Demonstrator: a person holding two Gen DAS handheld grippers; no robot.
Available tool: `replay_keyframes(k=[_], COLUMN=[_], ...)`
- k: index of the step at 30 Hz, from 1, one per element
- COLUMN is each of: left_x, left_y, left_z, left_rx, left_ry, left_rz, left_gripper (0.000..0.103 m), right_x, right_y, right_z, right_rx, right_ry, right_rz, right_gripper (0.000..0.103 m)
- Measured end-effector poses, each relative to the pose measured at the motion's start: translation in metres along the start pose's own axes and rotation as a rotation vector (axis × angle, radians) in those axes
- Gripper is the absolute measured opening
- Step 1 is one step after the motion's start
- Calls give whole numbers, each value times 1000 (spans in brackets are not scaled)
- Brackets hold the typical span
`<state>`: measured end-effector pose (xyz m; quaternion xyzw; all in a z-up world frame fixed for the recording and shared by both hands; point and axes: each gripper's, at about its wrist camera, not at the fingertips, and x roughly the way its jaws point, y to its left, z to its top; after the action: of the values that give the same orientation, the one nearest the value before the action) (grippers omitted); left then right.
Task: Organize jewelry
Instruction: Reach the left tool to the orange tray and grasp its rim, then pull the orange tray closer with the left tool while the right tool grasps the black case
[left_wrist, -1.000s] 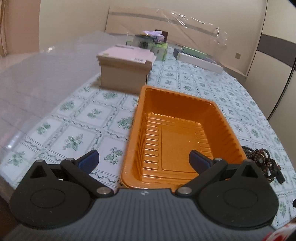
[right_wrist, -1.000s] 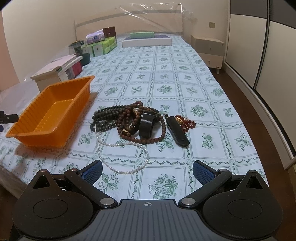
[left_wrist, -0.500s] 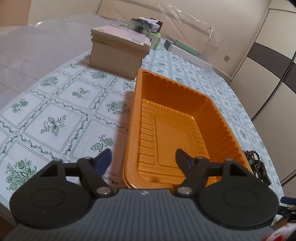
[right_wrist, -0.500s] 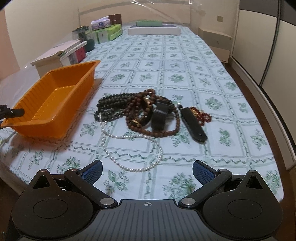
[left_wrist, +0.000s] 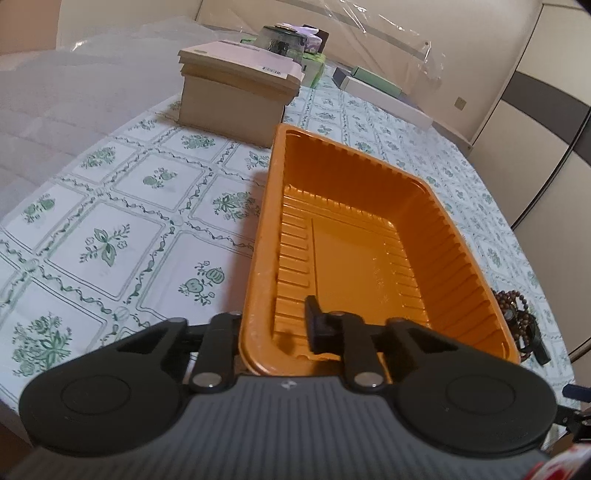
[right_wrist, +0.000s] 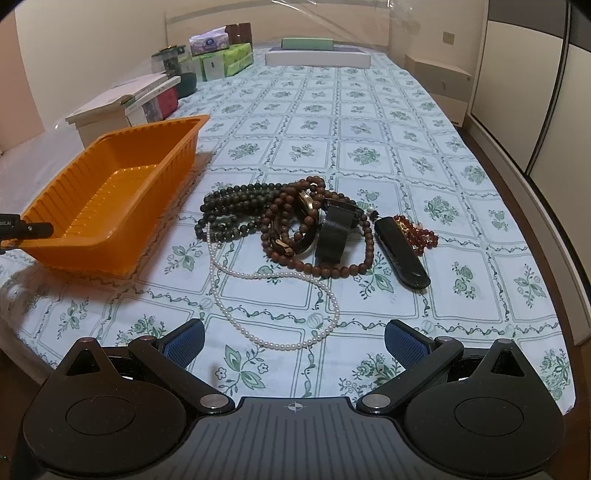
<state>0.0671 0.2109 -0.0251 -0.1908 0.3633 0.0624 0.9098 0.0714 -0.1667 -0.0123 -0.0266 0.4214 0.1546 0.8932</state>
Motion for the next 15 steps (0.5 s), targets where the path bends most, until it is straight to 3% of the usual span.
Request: replay_keyframes(k=[6,7,12,14,15], left_x=[-13,-16,-29,-33,-35], left_y=[-18,-23,-55,-65,-70], left_z=[8,10,19,21,22], left_rx=[103,139,318,375,398], left_ry=[-10,-18,-46,-52,-57], left_rz=[55,72,148,170,181], left_gripper=[8,4,3,3,3], right_x=[0,0,5,7,7], right_y=[0,0,1,-3,-8], right_z=[-1,-1,0,1,2], right_rx=[-16,-22,-74,-84,-79], right_ry=[-33,-44,-81,-93,-102], right_rz=[38,49,90,82,69], right_gripper=[102,102,102,100,94])
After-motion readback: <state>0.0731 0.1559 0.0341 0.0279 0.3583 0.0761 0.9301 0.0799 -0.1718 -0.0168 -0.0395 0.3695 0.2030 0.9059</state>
